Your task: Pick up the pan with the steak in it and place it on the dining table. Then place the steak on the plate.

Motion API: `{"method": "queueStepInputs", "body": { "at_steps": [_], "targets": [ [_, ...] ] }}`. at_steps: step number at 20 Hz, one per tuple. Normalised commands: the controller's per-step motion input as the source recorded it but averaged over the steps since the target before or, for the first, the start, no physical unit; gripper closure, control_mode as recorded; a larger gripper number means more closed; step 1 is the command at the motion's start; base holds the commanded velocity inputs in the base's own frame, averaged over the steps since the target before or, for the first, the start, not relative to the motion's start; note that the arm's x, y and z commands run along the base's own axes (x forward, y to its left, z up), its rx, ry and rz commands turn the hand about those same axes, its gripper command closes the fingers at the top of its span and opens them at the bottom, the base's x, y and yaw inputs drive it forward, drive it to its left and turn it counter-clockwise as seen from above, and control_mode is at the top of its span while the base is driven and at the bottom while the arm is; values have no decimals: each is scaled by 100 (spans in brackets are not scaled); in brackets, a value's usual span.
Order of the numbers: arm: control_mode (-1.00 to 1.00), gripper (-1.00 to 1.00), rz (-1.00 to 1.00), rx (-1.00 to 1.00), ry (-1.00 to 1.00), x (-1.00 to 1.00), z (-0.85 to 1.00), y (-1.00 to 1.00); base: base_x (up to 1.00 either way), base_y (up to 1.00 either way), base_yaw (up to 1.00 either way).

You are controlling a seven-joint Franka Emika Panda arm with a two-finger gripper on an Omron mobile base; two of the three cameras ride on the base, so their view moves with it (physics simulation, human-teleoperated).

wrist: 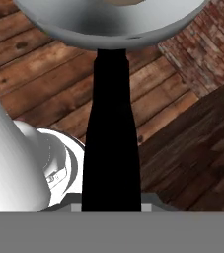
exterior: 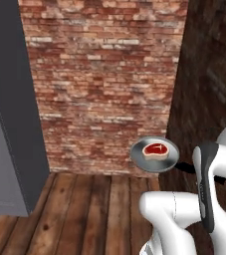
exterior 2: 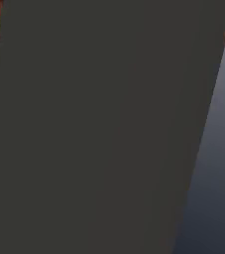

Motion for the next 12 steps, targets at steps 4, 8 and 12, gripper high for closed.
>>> {"method": "queueStepInputs", "body": {
  "at_steps": [4,8,12],
  "targets": [
    [100,100,0,0,0,0,0,0,0,0,50],
    [100,100,0,0,0,0,0,0,-1,0,50],
    [100,100,0,0,0,0,0,0,-1,0,50]
  ]
}}
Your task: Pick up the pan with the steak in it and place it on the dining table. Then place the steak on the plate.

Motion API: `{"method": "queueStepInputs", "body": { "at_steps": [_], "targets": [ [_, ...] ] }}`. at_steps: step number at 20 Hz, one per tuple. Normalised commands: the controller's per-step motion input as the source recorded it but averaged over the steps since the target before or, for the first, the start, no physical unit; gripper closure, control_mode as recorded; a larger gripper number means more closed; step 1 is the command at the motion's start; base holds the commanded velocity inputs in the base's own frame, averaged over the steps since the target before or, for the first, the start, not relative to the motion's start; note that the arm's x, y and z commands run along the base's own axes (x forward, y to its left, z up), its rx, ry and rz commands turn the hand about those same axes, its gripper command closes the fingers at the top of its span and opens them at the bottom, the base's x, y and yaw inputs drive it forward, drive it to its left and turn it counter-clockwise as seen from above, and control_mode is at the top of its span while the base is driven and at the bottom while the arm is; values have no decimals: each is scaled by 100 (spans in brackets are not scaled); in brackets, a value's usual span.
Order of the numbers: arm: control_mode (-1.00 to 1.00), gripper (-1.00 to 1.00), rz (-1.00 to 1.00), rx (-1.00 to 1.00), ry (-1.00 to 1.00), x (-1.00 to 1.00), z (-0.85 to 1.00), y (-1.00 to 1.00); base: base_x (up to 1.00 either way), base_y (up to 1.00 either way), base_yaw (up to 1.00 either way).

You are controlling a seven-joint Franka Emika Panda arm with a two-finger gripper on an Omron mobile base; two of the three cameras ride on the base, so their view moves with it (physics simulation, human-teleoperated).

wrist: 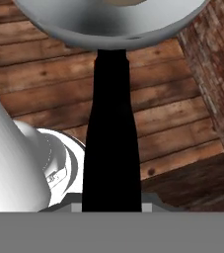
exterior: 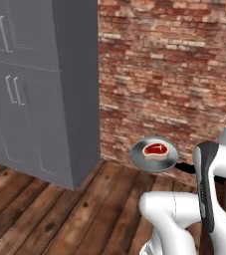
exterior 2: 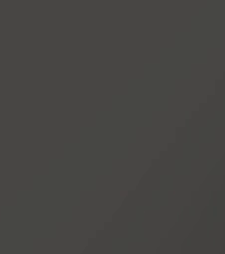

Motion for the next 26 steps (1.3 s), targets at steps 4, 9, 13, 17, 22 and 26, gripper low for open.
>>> {"method": "queueStepInputs", "body": {
  "at_steps": [4,9,13,17,22,26],
  "targets": [
    [100,100,0,0,0,0,0,0,-1,0,49],
    [100,100,0,0,0,0,0,0,-2,0,49],
    [100,100,0,0,0,0,0,0,-2,0,48],
    [100,100,0,0,0,0,0,0,0,0,46],
    [100,100,0,0,0,0,0,0,0,0,42],
    [100,100,0,0,0,0,0,0,0,0,12]
  ]
}}
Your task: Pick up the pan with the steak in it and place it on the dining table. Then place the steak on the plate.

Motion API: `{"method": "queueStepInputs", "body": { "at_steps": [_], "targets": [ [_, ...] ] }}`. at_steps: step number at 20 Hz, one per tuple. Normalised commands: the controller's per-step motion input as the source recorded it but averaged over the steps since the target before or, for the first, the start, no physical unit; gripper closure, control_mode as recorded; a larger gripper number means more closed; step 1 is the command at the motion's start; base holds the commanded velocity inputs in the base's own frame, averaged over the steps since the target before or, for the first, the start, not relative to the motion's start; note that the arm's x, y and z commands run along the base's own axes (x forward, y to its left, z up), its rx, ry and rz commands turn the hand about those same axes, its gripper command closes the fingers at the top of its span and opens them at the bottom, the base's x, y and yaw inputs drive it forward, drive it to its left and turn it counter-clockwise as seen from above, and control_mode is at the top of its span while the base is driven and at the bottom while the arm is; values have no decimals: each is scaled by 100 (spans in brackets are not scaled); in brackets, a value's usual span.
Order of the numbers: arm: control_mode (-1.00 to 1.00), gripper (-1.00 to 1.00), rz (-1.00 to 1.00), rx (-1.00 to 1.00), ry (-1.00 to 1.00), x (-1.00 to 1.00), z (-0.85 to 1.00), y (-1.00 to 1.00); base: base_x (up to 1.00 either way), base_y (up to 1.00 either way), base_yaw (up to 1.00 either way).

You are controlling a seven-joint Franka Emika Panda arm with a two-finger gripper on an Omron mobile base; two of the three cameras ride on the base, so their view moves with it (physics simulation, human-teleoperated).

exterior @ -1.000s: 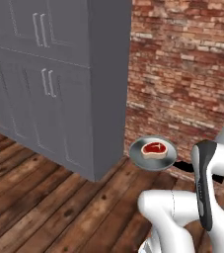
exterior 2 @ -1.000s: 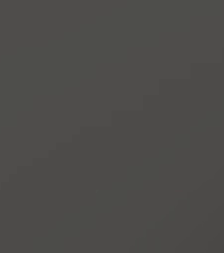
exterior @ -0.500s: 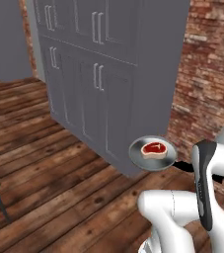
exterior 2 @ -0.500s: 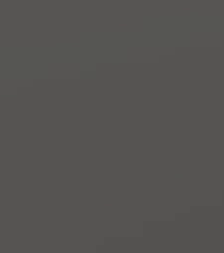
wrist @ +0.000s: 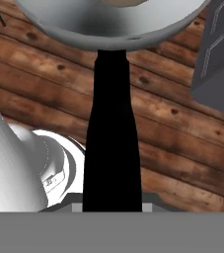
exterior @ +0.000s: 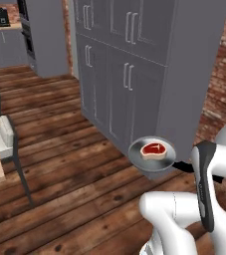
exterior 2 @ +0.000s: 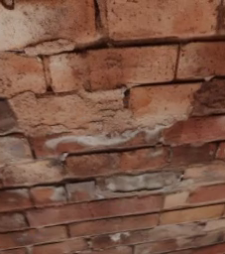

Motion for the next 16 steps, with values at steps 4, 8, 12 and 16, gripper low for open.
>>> {"method": "queueStepInputs", "body": {
  "at_steps": [4,8,12,16],
  "targets": [
    [100,100,0,0,0,0,0,0,7,-18,2],
    [100,100,0,0,0,0,0,0,28,-78,7],
    [100,100,0,0,0,0,0,0,23,-82,7],
    [100,100,0,0,0,0,0,0,15,-69,14]
  ]
}}
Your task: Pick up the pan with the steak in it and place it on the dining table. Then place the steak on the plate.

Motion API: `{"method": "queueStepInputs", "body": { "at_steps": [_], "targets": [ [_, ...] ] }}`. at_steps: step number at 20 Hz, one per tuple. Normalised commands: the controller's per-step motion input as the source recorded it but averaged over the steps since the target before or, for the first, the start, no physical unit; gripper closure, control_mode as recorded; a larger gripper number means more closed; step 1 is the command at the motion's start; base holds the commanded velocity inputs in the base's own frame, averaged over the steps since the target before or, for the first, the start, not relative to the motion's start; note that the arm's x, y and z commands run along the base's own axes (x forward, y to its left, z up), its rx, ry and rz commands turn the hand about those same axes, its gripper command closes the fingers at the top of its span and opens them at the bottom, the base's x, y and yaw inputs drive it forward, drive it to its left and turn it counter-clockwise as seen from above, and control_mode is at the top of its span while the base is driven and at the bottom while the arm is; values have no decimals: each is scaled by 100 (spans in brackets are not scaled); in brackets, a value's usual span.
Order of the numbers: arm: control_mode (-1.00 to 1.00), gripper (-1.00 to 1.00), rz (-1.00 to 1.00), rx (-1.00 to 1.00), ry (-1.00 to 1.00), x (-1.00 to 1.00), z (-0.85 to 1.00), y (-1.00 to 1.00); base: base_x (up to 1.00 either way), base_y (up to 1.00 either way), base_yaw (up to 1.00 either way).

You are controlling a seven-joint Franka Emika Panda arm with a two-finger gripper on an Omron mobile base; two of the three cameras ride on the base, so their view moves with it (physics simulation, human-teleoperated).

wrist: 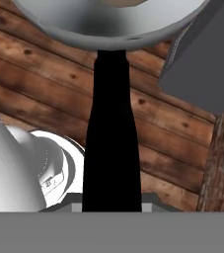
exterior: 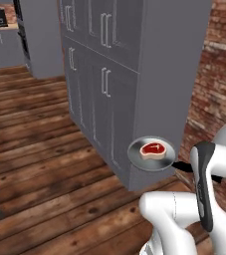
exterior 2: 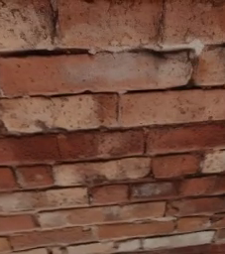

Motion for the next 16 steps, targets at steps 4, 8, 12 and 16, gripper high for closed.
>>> {"method": "queueStepInputs", "body": {
  "at_steps": [4,8,12,16],
  "targets": [
    [100,100,0,0,0,0,0,0,1,-16,11],
    [100,100,0,0,0,0,0,0,56,-2,0],
    [100,100,0,0,0,0,0,0,94,-9,0],
    [100,100,0,0,0,0,0,0,100,-2,0]
  ]
}}
